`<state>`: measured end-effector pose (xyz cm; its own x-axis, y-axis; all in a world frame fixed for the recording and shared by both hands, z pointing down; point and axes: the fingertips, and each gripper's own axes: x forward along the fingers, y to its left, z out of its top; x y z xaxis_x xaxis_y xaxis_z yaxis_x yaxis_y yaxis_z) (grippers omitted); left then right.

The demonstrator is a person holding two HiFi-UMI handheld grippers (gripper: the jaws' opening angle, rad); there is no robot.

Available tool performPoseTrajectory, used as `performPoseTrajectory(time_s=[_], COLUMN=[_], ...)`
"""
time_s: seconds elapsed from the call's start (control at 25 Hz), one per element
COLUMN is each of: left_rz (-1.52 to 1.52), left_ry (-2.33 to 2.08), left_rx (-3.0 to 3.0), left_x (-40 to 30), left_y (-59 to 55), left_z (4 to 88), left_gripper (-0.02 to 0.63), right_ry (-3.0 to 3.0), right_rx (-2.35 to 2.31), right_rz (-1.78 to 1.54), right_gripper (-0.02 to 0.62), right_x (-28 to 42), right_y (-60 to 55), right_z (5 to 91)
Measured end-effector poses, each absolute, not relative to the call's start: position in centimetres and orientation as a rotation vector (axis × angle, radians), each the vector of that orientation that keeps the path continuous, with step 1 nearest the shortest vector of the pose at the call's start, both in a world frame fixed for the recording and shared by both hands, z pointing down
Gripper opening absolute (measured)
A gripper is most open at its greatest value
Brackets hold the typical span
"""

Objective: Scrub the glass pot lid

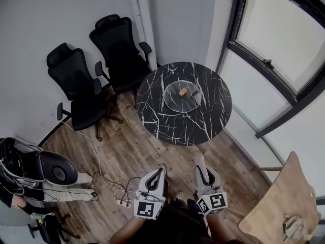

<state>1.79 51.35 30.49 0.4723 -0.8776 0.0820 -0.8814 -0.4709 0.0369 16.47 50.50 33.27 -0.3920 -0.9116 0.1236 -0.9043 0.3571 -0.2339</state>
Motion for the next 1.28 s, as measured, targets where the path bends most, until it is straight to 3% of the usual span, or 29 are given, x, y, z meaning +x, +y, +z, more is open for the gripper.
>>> performPoseTrajectory(time_s=[0.92, 1.28], left_rz=[0.03, 0.042], left_ry=[-1.363, -1.35], left_rx=[2.678, 2.655], left_x=[-3.2, -1.8], left_y=[25.4, 19.6], left_z=[32.9, 34.5], left_gripper=[0.003, 0.002], right_ry=[2.493, 2.494], right_rx=[-1.939, -1.962], right_rz=[-0.398, -0.43], right_gripper=[0.074, 0.074], right_x=[11.7, 13.8], right_y=[26.6, 20.6], right_z=[33.8, 35.1])
